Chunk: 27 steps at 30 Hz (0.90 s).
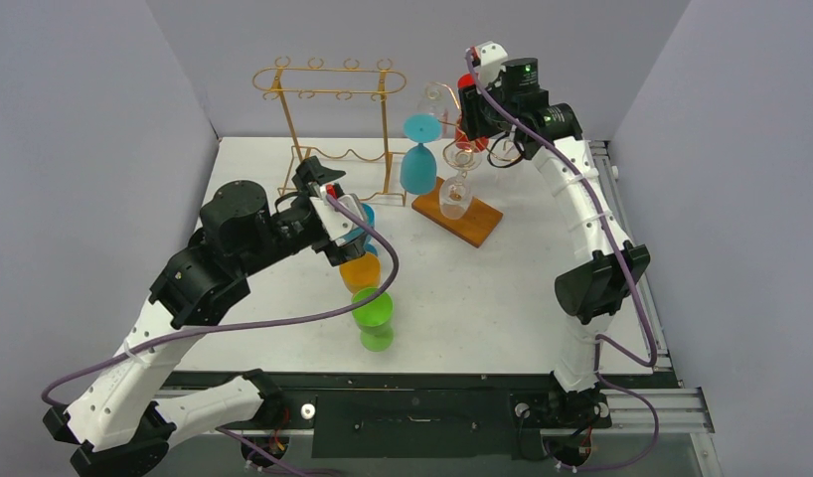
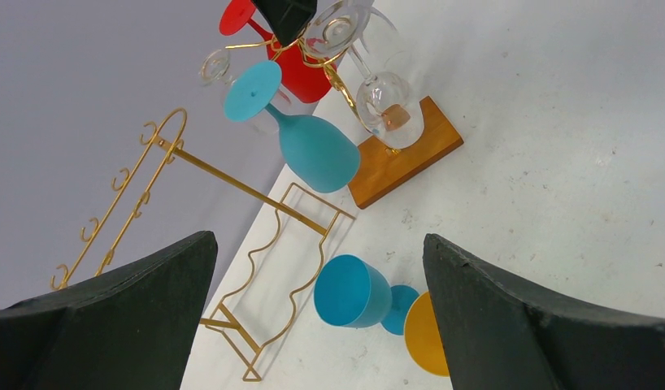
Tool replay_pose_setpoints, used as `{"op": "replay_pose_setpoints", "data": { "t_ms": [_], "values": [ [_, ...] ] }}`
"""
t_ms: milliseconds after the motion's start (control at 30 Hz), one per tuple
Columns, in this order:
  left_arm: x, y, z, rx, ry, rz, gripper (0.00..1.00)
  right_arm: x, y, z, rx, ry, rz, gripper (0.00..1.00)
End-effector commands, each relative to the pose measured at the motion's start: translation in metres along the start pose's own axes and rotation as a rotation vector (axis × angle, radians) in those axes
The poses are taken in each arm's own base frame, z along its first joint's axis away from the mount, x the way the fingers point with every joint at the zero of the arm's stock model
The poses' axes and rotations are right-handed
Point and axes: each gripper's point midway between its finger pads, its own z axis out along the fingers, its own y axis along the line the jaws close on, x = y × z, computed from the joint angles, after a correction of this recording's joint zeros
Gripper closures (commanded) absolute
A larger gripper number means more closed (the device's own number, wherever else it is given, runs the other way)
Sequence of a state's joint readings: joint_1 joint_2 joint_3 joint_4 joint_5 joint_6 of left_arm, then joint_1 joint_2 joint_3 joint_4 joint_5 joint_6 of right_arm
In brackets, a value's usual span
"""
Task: Place the wine glass upside down on the wine glass rack
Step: Adjust the wine rack at the center of the board.
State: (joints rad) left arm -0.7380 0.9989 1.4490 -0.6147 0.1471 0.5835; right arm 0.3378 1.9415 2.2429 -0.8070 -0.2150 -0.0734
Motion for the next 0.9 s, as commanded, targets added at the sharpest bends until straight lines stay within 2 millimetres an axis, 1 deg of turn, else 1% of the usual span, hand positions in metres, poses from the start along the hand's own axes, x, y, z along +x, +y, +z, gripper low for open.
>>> {"op": "replay_pose_setpoints", "data": {
  "t_ms": [0, 167, 333, 467, 633, 800, 867],
  "values": [
    [-0.016, 0.007, -0.007, -0.026, -0.066, 0.008, 0.04, 0.034, 0.012, 0.002, 0.03, 0.129, 0.06, 0.59],
    [-0.017, 0.007, -0.008, -0.028, -0.069, 0.009, 0.04, 0.032, 0.013, 0.001, 0.077, 0.122, 0.106, 0.68],
    [-0.016, 0.007, -0.01, -0.03, -0.07, 0.011, 0.04, 0.031, 0.014, 0.002, 0.116, 0.108, 0.166, 0.81],
    [-0.016, 0.007, -0.011, -0.032, -0.07, 0.011, 0.04, 0.027, 0.014, 0.002, 0.145, 0.095, 0.198, 0.89],
    [-0.017, 0.007, -0.011, -0.035, -0.072, 0.014, 0.04, 0.027, 0.015, -0.002, 0.198, 0.091, 0.188, 0.93],
    [-0.016, 0.006, -0.011, -0.03, -0.072, 0.013, 0.04, 0.034, 0.018, -0.007, 0.237, 0.098, 0.193, 0.94],
    [-0.017, 0.006, -0.01, -0.028, -0.075, 0.011, 0.04, 0.038, 0.016, -0.009, 0.263, 0.096, 0.202, 0.95]
  ]
}}
